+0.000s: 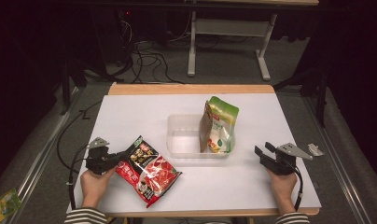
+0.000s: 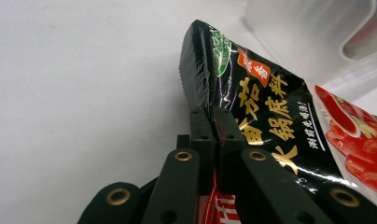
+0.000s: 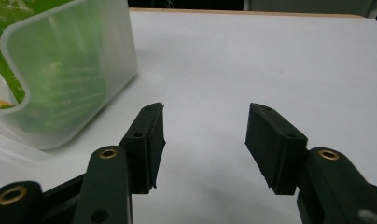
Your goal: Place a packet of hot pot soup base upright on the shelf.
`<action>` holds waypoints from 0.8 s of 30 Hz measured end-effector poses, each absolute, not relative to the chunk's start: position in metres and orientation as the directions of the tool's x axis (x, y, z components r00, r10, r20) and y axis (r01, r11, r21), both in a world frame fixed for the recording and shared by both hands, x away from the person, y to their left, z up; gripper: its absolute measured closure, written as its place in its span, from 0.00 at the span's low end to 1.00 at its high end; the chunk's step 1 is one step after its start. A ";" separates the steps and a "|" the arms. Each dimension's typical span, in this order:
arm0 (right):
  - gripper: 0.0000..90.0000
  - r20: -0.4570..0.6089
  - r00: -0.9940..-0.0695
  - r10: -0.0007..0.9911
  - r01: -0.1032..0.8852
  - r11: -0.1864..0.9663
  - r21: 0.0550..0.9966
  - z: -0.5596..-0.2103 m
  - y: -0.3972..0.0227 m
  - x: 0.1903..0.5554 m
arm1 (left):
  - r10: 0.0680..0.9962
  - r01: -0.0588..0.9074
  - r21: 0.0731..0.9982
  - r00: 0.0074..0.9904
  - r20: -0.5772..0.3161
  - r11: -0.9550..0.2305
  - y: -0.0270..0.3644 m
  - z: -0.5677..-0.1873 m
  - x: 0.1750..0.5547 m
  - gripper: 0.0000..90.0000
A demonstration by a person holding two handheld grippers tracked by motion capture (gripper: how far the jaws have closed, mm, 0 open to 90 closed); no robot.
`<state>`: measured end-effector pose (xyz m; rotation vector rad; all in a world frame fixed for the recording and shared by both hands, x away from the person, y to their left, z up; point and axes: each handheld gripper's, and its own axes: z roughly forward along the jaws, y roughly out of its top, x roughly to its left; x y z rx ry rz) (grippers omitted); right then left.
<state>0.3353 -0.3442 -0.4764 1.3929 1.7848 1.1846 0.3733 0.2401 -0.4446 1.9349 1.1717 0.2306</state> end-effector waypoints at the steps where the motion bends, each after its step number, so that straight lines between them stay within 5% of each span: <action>1: 0.52 0.077 -0.289 0.954 0.441 0.062 0.895 -0.476 -0.344 0.335 | 0.797 0.640 0.739 0.550 -0.250 -0.210 0.240 -0.442 0.373 0.99; 24: 0.52 0.074 -0.279 0.957 0.425 0.054 0.903 -0.476 -0.345 0.334 | 0.778 0.543 0.814 0.595 -0.201 -0.205 0.228 -0.392 0.367 0.99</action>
